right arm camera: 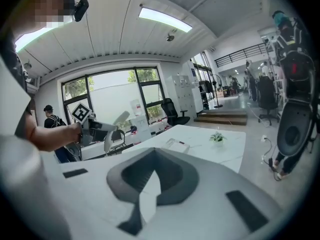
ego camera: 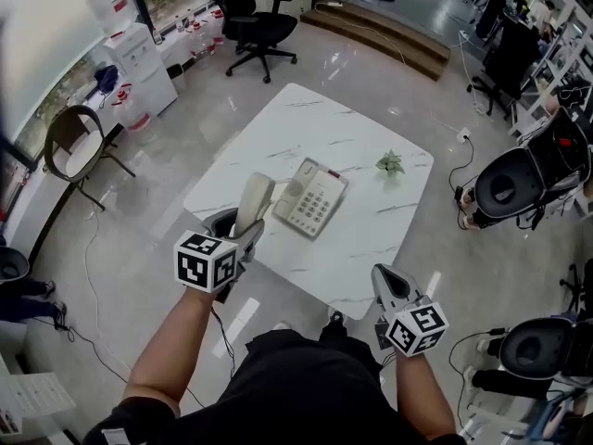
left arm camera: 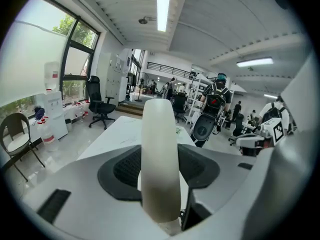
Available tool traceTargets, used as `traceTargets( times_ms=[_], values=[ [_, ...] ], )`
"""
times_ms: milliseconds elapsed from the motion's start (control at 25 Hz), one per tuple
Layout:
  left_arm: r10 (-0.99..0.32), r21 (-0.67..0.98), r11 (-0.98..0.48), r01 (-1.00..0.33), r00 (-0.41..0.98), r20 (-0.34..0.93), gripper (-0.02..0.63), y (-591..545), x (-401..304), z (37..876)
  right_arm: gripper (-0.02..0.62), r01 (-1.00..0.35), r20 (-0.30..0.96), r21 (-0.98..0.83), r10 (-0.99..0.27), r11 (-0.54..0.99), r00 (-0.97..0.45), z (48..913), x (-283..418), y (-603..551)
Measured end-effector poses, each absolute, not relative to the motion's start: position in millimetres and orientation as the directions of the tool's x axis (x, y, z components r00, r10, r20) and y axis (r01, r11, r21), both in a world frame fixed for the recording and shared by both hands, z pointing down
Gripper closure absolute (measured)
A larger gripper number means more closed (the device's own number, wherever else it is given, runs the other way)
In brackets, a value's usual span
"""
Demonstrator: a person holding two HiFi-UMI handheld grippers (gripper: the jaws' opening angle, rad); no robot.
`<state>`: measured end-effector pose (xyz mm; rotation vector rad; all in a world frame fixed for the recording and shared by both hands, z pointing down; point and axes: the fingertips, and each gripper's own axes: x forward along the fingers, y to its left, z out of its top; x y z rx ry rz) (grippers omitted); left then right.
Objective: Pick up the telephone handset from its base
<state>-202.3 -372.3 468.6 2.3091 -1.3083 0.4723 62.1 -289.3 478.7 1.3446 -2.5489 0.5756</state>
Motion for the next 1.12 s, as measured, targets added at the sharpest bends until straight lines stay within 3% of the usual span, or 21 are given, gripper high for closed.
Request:
traceTargets(
  times_ms=[1120],
  values=[
    [-0.740, 0.254, -0.445, -0.859, 0.513, 0.435, 0.390, -275.1, -215.9, 465.5, 0.594, -0.864, 0.371, -0.230, -0.781, 0.447, -0.503, 480.6, 57.5, -259.4]
  ],
)
